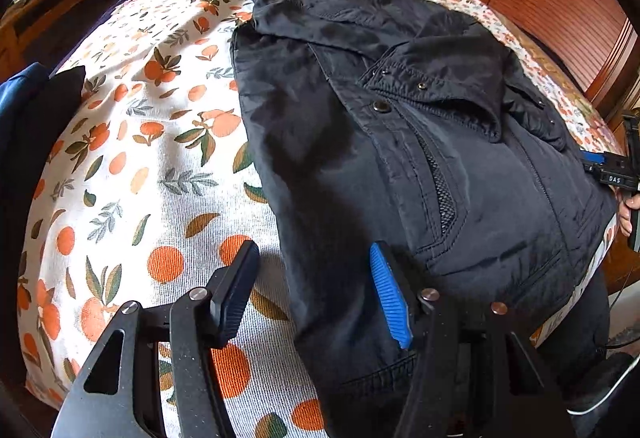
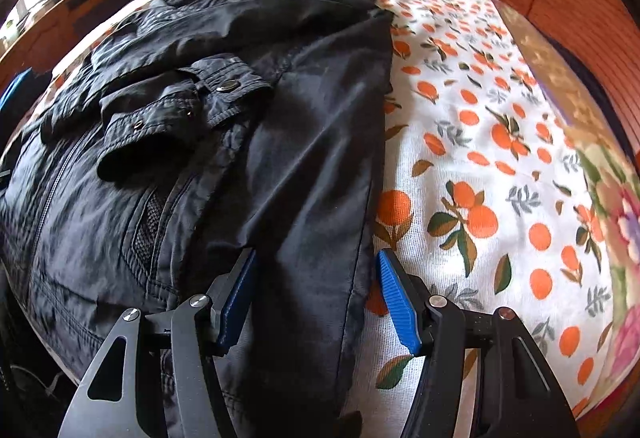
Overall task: Fold large clothes
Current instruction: 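Move both open tools down to the jacket hem, then close both tools on the jacket hem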
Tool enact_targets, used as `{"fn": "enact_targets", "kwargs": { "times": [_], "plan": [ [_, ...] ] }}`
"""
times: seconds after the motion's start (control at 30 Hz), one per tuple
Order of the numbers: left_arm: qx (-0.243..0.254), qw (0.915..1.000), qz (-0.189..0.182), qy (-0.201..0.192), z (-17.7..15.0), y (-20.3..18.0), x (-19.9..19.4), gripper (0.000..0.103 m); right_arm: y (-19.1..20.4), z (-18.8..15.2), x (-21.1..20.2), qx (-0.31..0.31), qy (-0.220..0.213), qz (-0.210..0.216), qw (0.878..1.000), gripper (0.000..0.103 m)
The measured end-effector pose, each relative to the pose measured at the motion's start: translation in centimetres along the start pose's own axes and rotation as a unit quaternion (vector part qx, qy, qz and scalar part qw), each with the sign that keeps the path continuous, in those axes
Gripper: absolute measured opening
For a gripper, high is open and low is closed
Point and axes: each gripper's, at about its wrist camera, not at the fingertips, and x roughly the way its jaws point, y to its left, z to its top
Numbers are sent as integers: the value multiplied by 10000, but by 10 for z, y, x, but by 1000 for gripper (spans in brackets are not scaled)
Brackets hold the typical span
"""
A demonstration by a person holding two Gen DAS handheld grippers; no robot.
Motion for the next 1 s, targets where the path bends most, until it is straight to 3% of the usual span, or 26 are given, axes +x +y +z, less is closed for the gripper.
{"fn": "enact_targets", "kwargs": {
  "times": [0.2,0.37,0.53,0.67,0.7,0.87,1.0],
  "plan": [
    [251,9990,1,-368,-16,-6,-12,59,8,-24,-15,48,-442,-78,9990,62],
    [178,9992,39,-361,-19,0,-12,58,6,-36,-26,271,-266,171,9991,61],
    [-62,9992,-9,-398,-35,0,-26,53,3,-53,-45,241,-221,520,9981,42],
    [-107,9990,-71,-428,-52,-6,-40,37,-5,-63,-59,398,-351,784,9955,24],
    [-85,9991,-115,-394,-54,-8,-42,29,-5,-66,-64,435,-407,815,9949,23],
    [70,9996,-31,-285,-60,-15,-52,10,0,-70,-81,393,-671,739,9942,20],
    [115,9987,-77,-485,-59,-19,-70,5,3,-74,-91,391,-782,672,9939,20]
  ]
}}
